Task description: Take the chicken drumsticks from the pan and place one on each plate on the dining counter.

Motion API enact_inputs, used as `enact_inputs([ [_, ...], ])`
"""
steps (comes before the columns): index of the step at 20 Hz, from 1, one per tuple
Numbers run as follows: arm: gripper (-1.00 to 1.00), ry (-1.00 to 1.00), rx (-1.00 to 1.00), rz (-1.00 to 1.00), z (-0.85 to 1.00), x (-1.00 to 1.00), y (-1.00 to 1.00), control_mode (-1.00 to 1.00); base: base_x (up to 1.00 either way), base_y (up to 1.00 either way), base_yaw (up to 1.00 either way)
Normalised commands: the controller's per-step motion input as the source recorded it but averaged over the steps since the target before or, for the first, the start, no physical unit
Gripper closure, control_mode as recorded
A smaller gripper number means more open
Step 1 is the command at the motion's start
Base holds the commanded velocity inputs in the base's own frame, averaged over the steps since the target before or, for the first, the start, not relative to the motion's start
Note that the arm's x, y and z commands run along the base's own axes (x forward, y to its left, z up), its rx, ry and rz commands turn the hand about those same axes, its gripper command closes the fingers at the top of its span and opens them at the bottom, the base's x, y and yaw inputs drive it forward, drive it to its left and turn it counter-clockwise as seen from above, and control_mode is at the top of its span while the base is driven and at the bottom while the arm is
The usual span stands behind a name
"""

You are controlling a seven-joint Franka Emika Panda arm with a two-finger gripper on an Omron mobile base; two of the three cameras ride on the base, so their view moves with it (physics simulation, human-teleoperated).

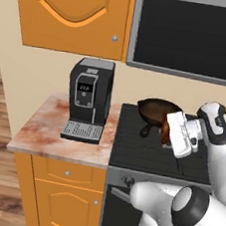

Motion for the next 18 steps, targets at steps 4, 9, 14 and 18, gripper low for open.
enact_inputs([
  [4, 1.0, 0.0, 0.08, -0.08, 0.25, -0.81, 0.86, -1.0, 0.0, 0.0, 0.0],
  [9, 1.0, 0.0, 0.16, -0.16, 0.03, -0.38, 0.5, -1.0, 0.0, 0.0, 0.0],
  [14, 1.0, 0.02, 0.19, -0.17, 0.0, -0.19, 0.36, -1.0, 0.0, 0.0, 0.0],
  [18, 1.0, 0.2, 0.14, -0.08, 0.0, -0.01, 0.32, -1.0, 0.0, 0.0, 0.0],
])
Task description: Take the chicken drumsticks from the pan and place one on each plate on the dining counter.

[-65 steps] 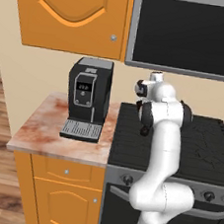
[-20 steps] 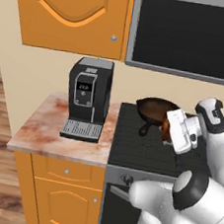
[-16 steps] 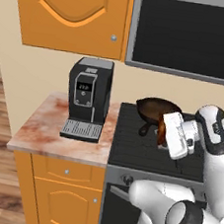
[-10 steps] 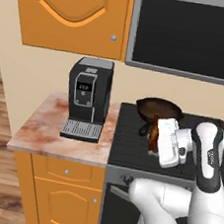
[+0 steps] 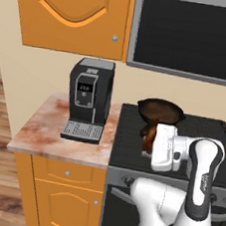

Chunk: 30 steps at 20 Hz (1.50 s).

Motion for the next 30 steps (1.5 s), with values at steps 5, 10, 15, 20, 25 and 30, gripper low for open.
enact_inputs([
  [5, 1.0, 0.4, 0.07, -0.01, 0.0, 0.13, 0.09, -1.0, 0.0, 0.0, 0.0],
  [10, 1.0, 0.25, 0.0, 0.0, -0.07, 0.06, 0.0, -1.0, 0.0, 0.0, 0.0],
  [15, 1.0, 0.06, 0.0, 0.0, -0.15, 0.0, 0.0, -1.0, 0.0, 0.0, 0.0],
  [20, 1.0, 0.0, 0.0, -0.01, -0.1, -0.05, 0.05, 1.0, -0.05, 0.03, 0.0],
  [25, 1.0, 0.0, 0.0, 0.0, 0.0, 0.0, 0.0, 1.0, -0.48, 0.43, 0.0],
  [30, 1.0, 0.0, 0.0, 0.0, 0.0, 0.0, 0.0, 1.0, -0.39, 0.83, 0.0],
])
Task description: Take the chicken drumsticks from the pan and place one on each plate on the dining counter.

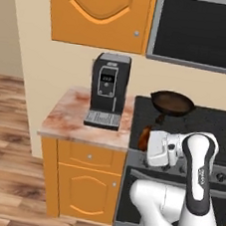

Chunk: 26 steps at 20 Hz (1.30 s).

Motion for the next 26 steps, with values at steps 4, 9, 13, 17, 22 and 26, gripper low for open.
enact_inputs([
  [4, 1.0, 0.0, 0.0, 0.0, 0.0, 0.0, 0.0, 1.0, -0.02, 1.0, 0.05],
  [9, 1.0, 0.0, 0.0, 0.0, 0.0, 0.0, 0.0, 1.0, 0.06, 1.0, 0.15],
  [13, 1.0, 0.0, 0.0, 0.0, 0.0, 0.0, 0.0, 1.0, 0.04, 1.0, 0.13],
  [17, 1.0, 0.0, 0.0, 0.0, 0.0, 0.0, 0.0, 1.0, 0.08, 1.0, 0.12],
  [22, 1.0, 0.0, 0.0, 0.0, 0.0, 0.0, 0.0, 1.0, 0.13, 1.0, 0.09],
  [26, 1.0, 0.0, 0.0, 0.0, 0.0, 0.0, 0.0, 1.0, 0.36, 1.0, 0.15],
])
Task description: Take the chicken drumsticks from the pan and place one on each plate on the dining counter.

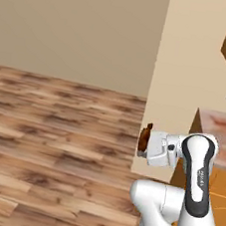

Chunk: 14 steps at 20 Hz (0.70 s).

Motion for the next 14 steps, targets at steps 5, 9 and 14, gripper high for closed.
enact_inputs([
  [5, 1.0, 0.0, 0.0, 0.0, 0.0, 0.0, 0.0, 1.0, 0.57, 1.0, 0.25],
  [9, 1.0, 0.0, 0.0, 0.0, 0.0, 0.0, 0.0, 1.0, 0.74, 0.98, 0.3],
  [14, 1.0, 0.0, 0.0, 0.0, 0.0, 0.0, 0.0, 1.0, 0.99, 0.64, 0.32],
])
